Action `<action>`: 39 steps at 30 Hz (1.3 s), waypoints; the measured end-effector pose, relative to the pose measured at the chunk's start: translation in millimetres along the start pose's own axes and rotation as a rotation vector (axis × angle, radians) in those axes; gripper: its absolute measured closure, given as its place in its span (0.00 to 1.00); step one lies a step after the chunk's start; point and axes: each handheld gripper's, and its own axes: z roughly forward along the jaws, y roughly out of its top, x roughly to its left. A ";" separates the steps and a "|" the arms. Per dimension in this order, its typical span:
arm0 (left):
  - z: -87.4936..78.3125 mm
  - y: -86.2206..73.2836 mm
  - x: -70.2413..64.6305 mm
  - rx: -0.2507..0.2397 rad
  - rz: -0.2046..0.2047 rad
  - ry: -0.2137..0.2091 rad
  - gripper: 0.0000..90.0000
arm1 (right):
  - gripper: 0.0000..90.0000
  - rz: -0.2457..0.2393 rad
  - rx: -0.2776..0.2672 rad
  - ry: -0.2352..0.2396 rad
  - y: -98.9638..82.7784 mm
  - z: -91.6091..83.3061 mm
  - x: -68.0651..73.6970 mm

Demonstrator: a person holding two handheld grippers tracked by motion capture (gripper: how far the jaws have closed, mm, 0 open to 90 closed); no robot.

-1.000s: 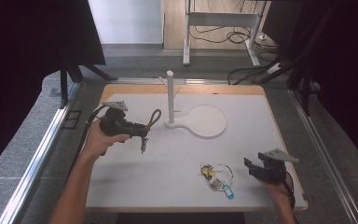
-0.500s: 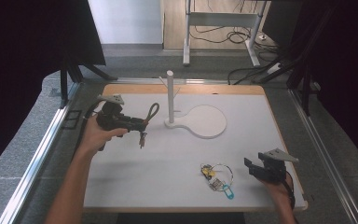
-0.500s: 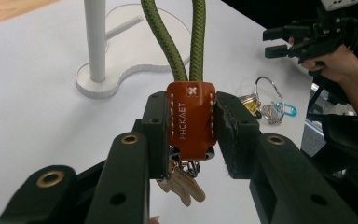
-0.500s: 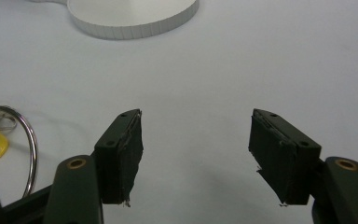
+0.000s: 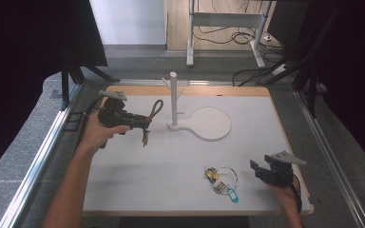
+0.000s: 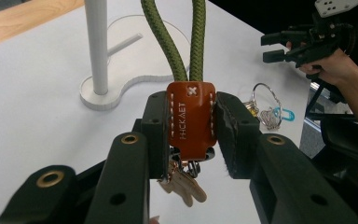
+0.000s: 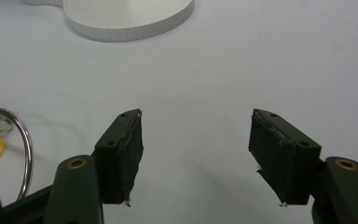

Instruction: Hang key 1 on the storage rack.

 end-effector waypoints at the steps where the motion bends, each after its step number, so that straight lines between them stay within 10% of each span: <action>1: -0.3 1.2 0.3 0.000 0.003 0.004 0.74 | 0.39 0.000 0.000 0.000 0.0 0.0 -0.1; 39: -5.0 41.2 35.8 -0.031 -0.043 0.029 0.74 | 0.39 0.001 0.010 0.000 -1.7 2.5 -1.1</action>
